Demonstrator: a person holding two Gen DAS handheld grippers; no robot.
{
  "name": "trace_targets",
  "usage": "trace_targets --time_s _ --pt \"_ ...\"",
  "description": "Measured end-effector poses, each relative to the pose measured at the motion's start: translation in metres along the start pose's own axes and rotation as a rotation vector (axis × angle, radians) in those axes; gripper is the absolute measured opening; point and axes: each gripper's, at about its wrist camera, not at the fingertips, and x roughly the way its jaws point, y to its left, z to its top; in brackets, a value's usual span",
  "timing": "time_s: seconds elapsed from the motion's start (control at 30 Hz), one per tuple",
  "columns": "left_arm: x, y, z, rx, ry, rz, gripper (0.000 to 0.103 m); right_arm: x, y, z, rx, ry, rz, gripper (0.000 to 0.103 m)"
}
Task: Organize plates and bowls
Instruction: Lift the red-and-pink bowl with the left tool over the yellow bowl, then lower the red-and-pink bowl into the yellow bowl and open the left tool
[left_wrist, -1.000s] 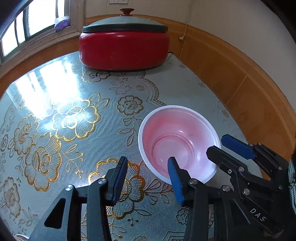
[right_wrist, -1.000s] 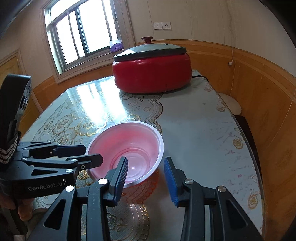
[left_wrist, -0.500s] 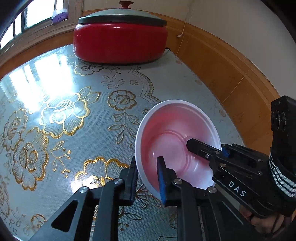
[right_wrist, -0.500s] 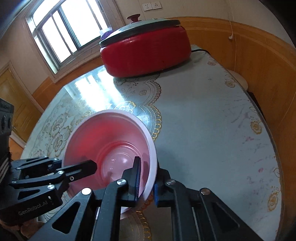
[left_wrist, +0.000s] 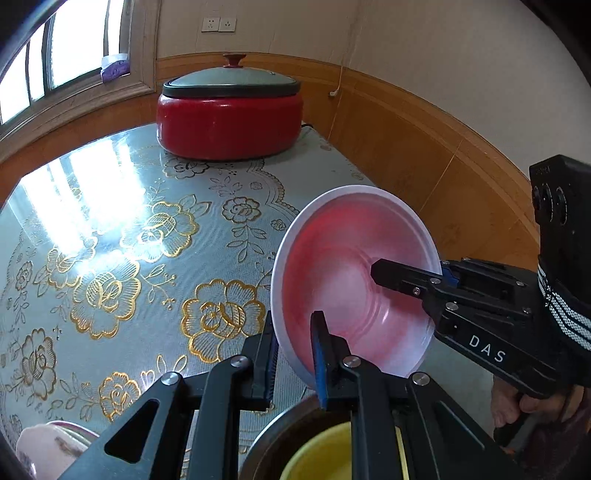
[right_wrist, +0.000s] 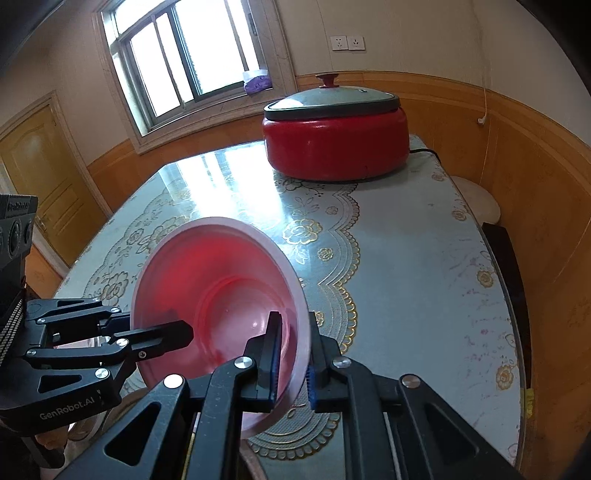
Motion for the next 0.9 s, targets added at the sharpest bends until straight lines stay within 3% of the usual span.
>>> trace_targets --time_s 0.43,0.7,0.9 --pt "-0.061 -0.002 -0.055 -0.003 -0.014 -0.107 0.017 -0.050 0.032 -0.032 -0.019 0.026 0.110 0.016" --pt "-0.071 0.008 -0.090 -0.036 0.071 -0.215 0.017 -0.060 0.054 -0.060 -0.064 0.120 0.158 0.023" --pt "-0.058 0.004 -0.110 -0.037 0.126 -0.203 0.017 -0.045 0.054 -0.087 -0.042 0.195 0.131 0.023"
